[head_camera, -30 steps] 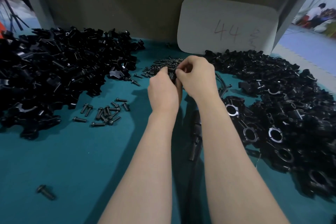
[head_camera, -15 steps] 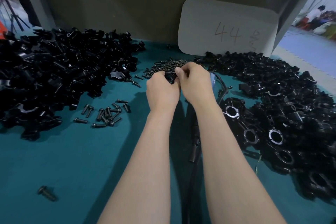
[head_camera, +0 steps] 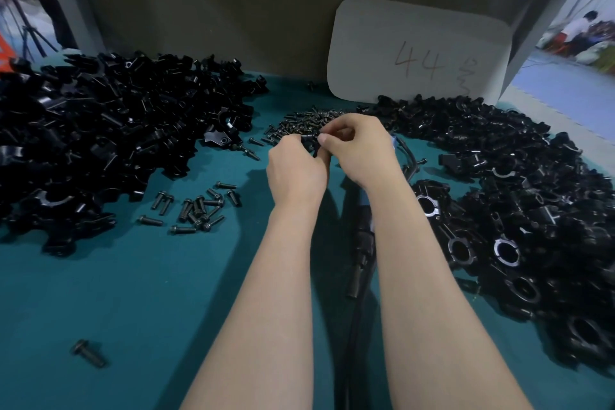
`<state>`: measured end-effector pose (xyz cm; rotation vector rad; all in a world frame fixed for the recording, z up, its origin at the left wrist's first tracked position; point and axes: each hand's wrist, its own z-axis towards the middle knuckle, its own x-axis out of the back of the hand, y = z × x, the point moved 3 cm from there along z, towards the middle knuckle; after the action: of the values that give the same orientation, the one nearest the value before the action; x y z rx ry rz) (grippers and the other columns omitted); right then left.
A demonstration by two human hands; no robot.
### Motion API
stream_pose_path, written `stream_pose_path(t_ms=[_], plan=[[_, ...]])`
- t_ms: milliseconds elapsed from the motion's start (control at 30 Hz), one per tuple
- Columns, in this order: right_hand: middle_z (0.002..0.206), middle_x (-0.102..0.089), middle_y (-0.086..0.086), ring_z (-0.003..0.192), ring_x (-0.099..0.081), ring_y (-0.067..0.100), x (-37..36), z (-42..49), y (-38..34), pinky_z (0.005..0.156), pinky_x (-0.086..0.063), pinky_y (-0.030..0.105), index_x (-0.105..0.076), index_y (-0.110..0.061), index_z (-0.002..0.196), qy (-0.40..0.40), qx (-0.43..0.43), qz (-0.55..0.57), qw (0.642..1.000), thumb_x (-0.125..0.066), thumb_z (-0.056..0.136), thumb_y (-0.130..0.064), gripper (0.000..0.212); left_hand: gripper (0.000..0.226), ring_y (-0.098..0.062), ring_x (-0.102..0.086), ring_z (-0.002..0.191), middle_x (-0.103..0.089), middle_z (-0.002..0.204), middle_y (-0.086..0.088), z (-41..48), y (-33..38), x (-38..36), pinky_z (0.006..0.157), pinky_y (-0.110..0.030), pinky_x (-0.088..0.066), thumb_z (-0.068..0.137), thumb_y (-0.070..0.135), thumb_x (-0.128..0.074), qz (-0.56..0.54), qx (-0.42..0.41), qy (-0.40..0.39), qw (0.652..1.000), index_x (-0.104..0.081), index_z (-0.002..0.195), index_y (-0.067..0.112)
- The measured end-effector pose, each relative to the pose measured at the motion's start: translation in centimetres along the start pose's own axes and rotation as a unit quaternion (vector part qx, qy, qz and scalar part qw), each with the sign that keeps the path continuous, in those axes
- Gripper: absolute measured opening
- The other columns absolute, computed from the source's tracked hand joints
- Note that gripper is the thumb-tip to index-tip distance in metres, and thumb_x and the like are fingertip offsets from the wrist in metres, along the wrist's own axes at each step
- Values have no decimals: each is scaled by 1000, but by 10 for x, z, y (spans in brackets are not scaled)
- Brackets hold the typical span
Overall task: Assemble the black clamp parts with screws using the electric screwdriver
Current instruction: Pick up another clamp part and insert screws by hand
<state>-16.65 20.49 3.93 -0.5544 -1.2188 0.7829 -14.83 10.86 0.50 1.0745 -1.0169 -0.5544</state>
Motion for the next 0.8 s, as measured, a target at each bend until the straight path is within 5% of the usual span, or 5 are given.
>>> stream_pose_path(t_ms=[167, 300, 467, 600, 800], plan=[[77, -57, -10, 77, -52, 6, 3, 0, -1, 69, -37, 17, -67, -20, 91, 13, -5, -3, 1000, -61, 91, -20, 6, 35, -33, -63, 92, -67, 100, -12, -3, 3, -1, 66, -34, -45, 91, 35, -60, 14, -16, 4, 1000, -63, 106, 4], [77, -57, -10, 77, -52, 6, 2, 0, -2, 61, -35, 9, -67, -16, 92, 48, 2, 21, 999, -60, 92, -19, 8, 36, -34, -62, 97, -67, 106, -13, -3, 8, 1, 77, -40, -52, 92, 33, -59, 38, -40, 19, 998, -60, 116, 6], [80, -58, -8, 74, -51, 5, -1, -1, -2, 57, -32, -5, -60, -16, 89, 55, -2, 30, 998, -59, 92, -19, 4, 25, -32, -61, 83, -65, 88, -10, -6, 10, 3, 67, -37, -50, 93, 29, -54, 36, -54, 25, 998, -60, 98, 6], [80, -60, -7, 76, -52, 6, 1, -2, -2, 59, -31, -6, -60, -16, 87, 61, 7, 30, 998, -59, 92, -20, 7, 31, -33, -62, 92, -67, 100, -12, -5, 11, 3, 73, -37, -51, 92, 31, -57, 39, -44, 7, 998, -62, 109, 5], [77, -57, 2, 80, -51, 19, -12, 8, -8, 65, -31, 24, -54, -10, 80, 20, -19, -30, 999, -52, 97, -32, 27, 37, -31, -62, 98, -67, 107, -13, 0, 8, 10, 68, -33, -43, 93, 33, -57, 22, -18, 13, 1000, -63, 116, 5]])
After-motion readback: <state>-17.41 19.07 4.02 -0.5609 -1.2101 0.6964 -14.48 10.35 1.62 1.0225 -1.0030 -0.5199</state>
